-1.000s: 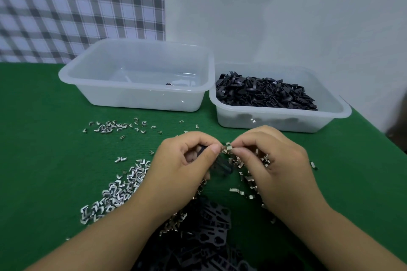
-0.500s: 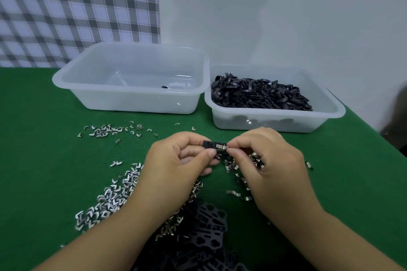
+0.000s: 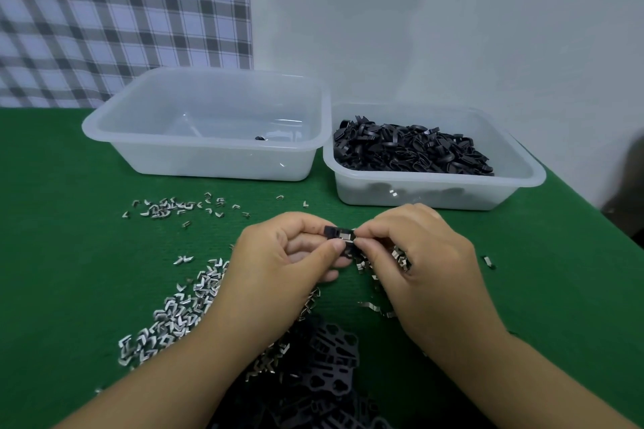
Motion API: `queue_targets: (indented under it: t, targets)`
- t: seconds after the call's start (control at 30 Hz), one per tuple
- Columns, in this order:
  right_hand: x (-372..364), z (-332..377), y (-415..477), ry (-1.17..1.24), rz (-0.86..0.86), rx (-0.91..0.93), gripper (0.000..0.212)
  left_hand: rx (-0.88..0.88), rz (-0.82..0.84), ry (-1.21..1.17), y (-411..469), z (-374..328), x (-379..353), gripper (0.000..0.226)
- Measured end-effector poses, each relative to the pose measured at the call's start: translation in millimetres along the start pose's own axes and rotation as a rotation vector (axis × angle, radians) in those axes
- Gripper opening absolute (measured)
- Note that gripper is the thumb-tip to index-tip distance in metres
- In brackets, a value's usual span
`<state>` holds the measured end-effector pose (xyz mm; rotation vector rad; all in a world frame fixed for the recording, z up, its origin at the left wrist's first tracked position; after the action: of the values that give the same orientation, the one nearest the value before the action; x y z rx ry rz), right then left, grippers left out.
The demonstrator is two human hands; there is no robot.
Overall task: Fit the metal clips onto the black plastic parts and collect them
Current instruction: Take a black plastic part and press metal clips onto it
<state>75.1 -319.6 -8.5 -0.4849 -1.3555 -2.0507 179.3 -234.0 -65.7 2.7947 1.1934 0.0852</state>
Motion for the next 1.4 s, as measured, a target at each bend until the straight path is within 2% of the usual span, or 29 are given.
queue_targets:
  t: [0.33,0.57,0.77,1.03,1.2,1.3,1.4]
  targets:
    - [-0.4,-0.3,0.0,0.037,-0.016,-0.012,0.002,0.003,0.022,-0.014,-1.0,-0.1,-2.0,0.018]
    - [-5.6,-6.1,1.4,0.154,0.061,-0.096,0.005,0.006,0.031,-0.008,-0.5,-1.3,-3.6,0.020]
    - [-13.7,-13.9,0.4,0.261,0.149,-0.249,0.014,-0.022,-0.012,0.000,-0.9,-2.9,-1.0,0.024]
    - [-13.5,-9.9,5.1,0.208,0.176,-0.280,0.015,-0.039,0.020,-0.009,-3.4,-5.5,-5.5,0.035]
    - [-4.2,-10.3,8.7,0.173,0.240,-0.284,0.011,-0.046,-0.050,0.006,-1.1,-5.7,3.9,0.025]
    - [-7.5,-16.1,0.7,0.117,0.447,-0.322,0.010,-0.034,-0.126,-0.009,2.0,-2.7,13.3,0.023]
    - [-22.0,-11.9,-13.7,-0.003,0.689,-0.265,0.009,-0.024,-0.119,0.005,2.3,-1.0,12.3,0.022]
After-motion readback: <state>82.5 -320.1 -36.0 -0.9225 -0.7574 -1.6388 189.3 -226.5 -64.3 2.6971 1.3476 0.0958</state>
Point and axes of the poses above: each hand's wrist, its own y-axis towards the middle knuckle, its own x-axis out of the back of the hand, z = x × y, the point moved 9 cm from there along y, towards the middle knuckle, and after that the axes turned 3 degrees about y, right-handed, at the moved point
